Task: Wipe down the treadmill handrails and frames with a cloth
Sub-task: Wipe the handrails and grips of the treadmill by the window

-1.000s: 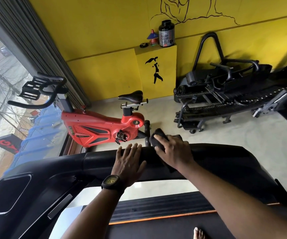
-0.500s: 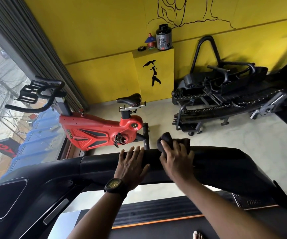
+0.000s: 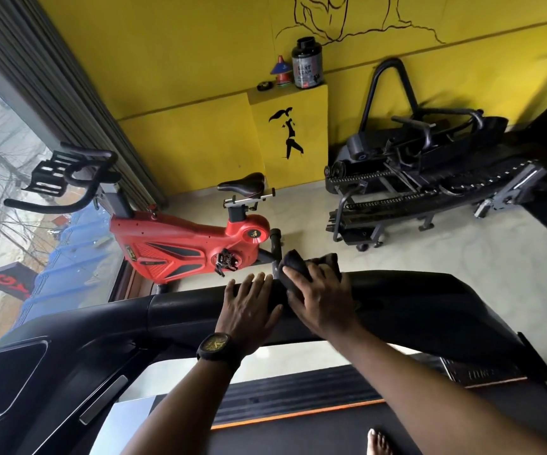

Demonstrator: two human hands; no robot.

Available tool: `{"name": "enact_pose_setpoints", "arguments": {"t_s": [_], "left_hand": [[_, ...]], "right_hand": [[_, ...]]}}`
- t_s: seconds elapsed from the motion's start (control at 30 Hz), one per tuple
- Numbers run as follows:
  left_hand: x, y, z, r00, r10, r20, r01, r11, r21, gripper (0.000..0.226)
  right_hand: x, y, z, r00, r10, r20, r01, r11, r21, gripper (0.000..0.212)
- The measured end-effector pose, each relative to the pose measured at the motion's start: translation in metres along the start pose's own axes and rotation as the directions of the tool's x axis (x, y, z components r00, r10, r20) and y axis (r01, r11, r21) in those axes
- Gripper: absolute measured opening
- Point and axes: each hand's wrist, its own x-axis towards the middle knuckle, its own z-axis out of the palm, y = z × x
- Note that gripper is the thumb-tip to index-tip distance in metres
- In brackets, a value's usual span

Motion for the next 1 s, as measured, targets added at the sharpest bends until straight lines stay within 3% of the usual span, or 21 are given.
{"name": "enact_pose_setpoints", "arguments": {"t_s": [0.1, 0.2, 0.33, 0.4, 0.5, 0.57, 0.73, 0.83, 0.9, 1.0], "left_hand": [[0.001, 0.003, -0.003, 1.000, -0.004, -0.014, 0.004, 1.000, -0.001, 0.066], [0.001, 0.003, 0.000, 1.000, -0.012, -0.008, 0.012, 1.000, -0.001, 0.067], [0.003, 0.005, 0.002, 1.000, -0.010, -0.002, 0.010, 1.000, 0.003, 0.067], [0.004, 0.007, 0.002, 1.000, -0.009, 0.001, 0.009, 1.000, 0.003, 0.067], [0.006, 0.011, 0.000, 1.000, -0.006, 0.002, 0.006, 1.000, -0.004, 0.067], [0.007, 0.013, 0.001, 1.000, -0.004, 0.004, 0.004, 1.000, -0.001, 0.066], [0.008, 0.013, 0.004, 1.000, -0.008, 0.002, 0.008, 1.000, 0.004, 0.067], [0.007, 0.013, 0.002, 1.000, -0.006, 0.003, 0.006, 1.000, 0.007, 0.067], [0.008, 0.016, 0.001, 1.000, -0.012, 0.012, 0.012, 1.000, 0.006, 0.067], [0.012, 0.020, 0.001, 1.000, -0.013, 0.017, 0.013, 1.000, -0.001, 0.069]], "right_hand": [[0.025, 0.026, -0.004, 0.988, 0.121, 0.096, -0.121, 0.993, -0.011, 0.054], [-0.001, 0.016, 0.000, 0.970, 0.244, 0.011, -0.243, 0.969, -0.038, 0.053], [-0.014, 0.007, 0.002, 0.997, 0.082, -0.012, -0.082, 0.997, 0.015, 0.050], [0.010, 0.026, -0.004, 0.997, 0.046, 0.067, -0.047, 0.999, 0.020, 0.052], [0.023, 0.045, -0.008, 0.967, 0.221, 0.122, -0.223, 0.975, -0.001, 0.051], [0.004, 0.033, -0.002, 0.959, 0.283, 0.032, -0.282, 0.959, -0.040, 0.050], [-0.011, 0.033, 0.001, 0.999, 0.031, -0.015, -0.031, 0.999, 0.022, 0.050], [0.012, 0.053, -0.004, 0.990, 0.121, 0.071, -0.121, 0.993, 0.000, 0.053], [0.001, 0.044, -0.002, 0.977, 0.212, 0.036, -0.211, 0.977, -0.024, 0.055], [-0.027, 0.031, 0.002, 0.990, 0.140, 0.004, -0.140, 0.990, -0.028, 0.050]]}}
